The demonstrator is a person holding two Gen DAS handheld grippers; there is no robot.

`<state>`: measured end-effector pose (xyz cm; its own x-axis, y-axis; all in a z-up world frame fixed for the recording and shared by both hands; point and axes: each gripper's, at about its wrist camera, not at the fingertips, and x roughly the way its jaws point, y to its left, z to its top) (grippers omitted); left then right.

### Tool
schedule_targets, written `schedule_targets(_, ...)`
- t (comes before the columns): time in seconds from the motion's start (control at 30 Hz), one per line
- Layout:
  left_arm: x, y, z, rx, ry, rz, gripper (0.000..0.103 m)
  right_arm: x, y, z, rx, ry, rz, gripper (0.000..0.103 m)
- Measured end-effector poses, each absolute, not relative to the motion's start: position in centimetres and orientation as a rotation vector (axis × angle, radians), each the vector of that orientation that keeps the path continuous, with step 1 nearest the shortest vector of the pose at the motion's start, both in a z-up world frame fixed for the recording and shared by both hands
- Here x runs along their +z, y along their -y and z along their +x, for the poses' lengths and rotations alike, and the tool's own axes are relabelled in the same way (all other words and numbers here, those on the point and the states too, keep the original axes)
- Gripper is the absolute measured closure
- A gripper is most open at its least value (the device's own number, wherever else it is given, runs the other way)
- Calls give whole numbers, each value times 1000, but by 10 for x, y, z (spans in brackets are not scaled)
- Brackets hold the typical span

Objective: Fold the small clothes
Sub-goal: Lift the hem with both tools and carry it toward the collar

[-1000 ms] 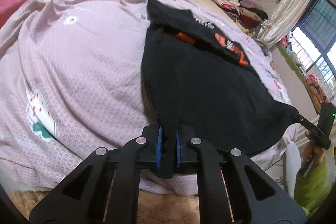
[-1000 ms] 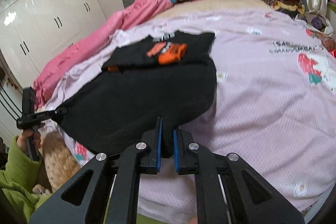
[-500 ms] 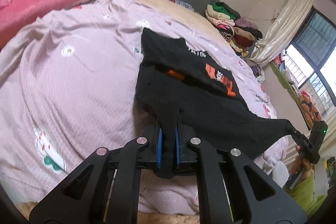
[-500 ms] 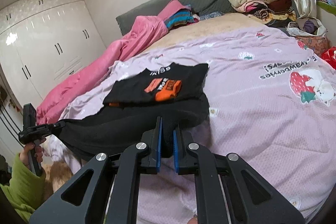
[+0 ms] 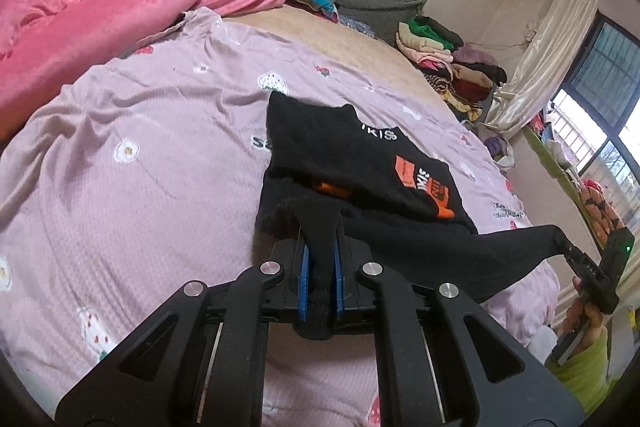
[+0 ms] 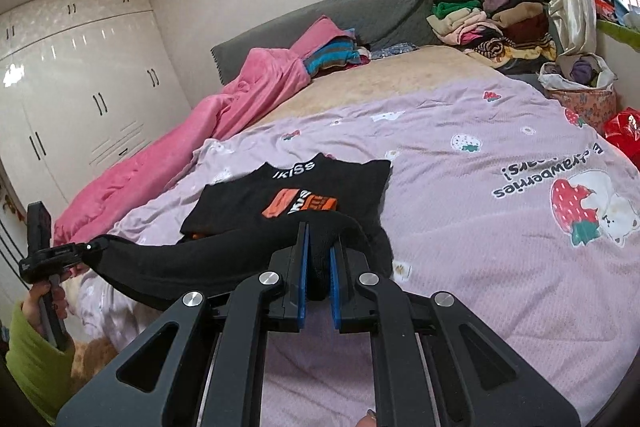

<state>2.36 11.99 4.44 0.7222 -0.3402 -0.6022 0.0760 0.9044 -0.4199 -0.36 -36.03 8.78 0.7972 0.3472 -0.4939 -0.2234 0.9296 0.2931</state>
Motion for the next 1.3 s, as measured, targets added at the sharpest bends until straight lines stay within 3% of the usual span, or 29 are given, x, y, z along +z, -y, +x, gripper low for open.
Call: schedule_targets(1.3,59,-100,146,-142,-681,-292,100,79,359,110,146,-555,175,95)
